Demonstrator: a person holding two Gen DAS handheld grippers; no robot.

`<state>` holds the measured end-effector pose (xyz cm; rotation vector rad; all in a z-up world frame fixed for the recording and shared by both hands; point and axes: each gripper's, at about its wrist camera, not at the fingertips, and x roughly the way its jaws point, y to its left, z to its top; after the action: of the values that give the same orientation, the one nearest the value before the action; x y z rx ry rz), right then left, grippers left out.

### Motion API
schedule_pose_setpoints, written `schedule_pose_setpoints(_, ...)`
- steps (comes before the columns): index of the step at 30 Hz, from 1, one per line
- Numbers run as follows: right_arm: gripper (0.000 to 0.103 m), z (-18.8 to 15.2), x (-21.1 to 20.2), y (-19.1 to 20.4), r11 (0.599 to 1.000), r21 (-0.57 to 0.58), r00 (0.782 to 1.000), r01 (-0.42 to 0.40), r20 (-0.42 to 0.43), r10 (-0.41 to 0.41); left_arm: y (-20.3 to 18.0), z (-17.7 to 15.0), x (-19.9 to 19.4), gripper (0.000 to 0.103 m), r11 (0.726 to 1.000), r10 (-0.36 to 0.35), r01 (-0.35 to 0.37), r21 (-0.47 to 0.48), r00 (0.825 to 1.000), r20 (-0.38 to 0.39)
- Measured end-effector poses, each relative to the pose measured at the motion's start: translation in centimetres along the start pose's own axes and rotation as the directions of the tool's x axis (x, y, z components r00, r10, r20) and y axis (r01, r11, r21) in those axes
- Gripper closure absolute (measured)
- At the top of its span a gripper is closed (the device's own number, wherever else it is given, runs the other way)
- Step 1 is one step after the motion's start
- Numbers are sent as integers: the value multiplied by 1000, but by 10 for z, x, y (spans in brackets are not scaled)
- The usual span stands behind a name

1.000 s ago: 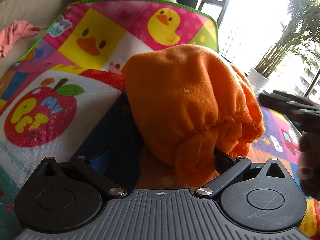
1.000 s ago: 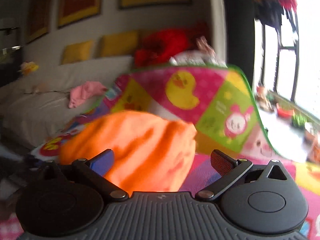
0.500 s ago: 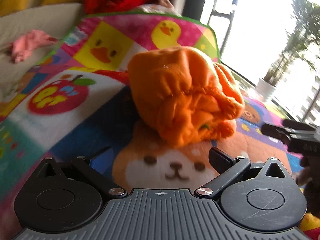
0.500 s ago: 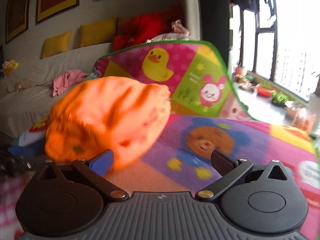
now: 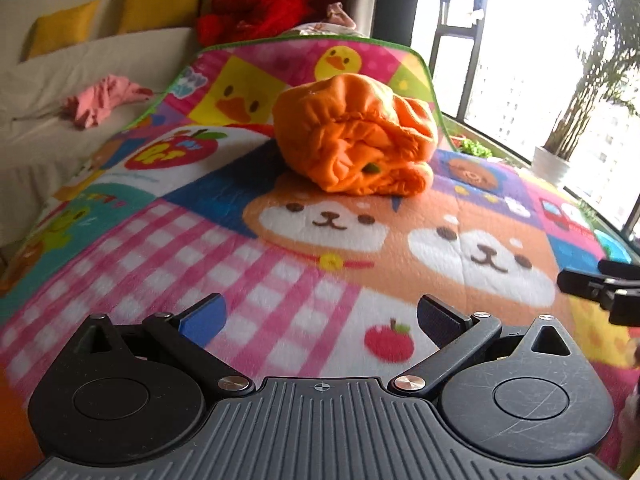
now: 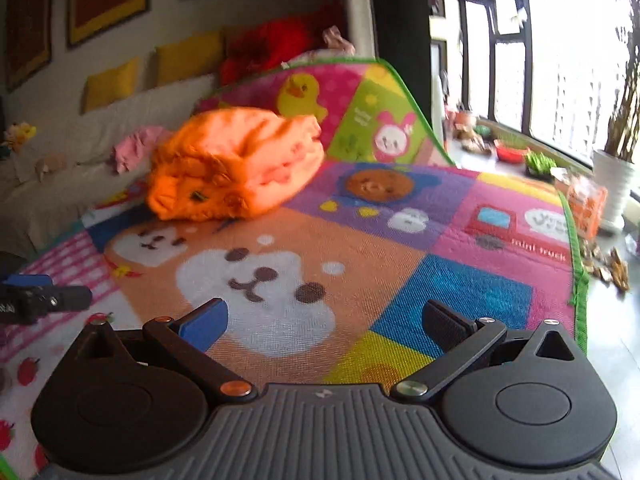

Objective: Fold clothes

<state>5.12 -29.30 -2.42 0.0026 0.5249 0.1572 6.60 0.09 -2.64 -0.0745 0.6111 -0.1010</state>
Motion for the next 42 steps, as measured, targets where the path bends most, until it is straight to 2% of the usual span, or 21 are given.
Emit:
schedule_pose_setpoints(3, 0, 2, 8, 10, 999, -53, 1000, 6, -24, -8, -3, -2, -1, 0, 999, 39, -39, 6, 999, 12)
schedule_pose_setpoints(5, 0, 5, 18, 12, 997, -71, 997, -30, -66, 25, -3, -1, 2, 0, 999, 45, -45, 5, 999, -17)
schedule_pose_setpoints(9, 0, 8, 29, 12, 993, -82, 991, -89, -108, 80, -1, -3, 1, 0, 998, 58, -58, -6, 998, -17)
schedule_pose_setpoints(13, 0, 12, 35, 1, 996, -62, 993, -62, -107, 55, -1, -3, 3, 0, 998, 54, -54, -8, 998, -27)
schedule_pose_setpoints(16, 0, 12, 42, -5, 998, -45, 989, -50, -138, 44, 1, -3, 4, 0, 999, 48, -49, -19, 998, -34)
schedule_pose_setpoints(19, 0, 10, 49, 0, 996, -78, 985, -53, -171, 39, 3, -3, 5, 0, 999, 44, -45, -27, 998, -40)
schedule_pose_setpoints(42, 0, 10, 49, -3, 995, -79, 984, -66, -173, 51, 2, -3, 9, 0, 999, 42, -44, -30, 997, -62)
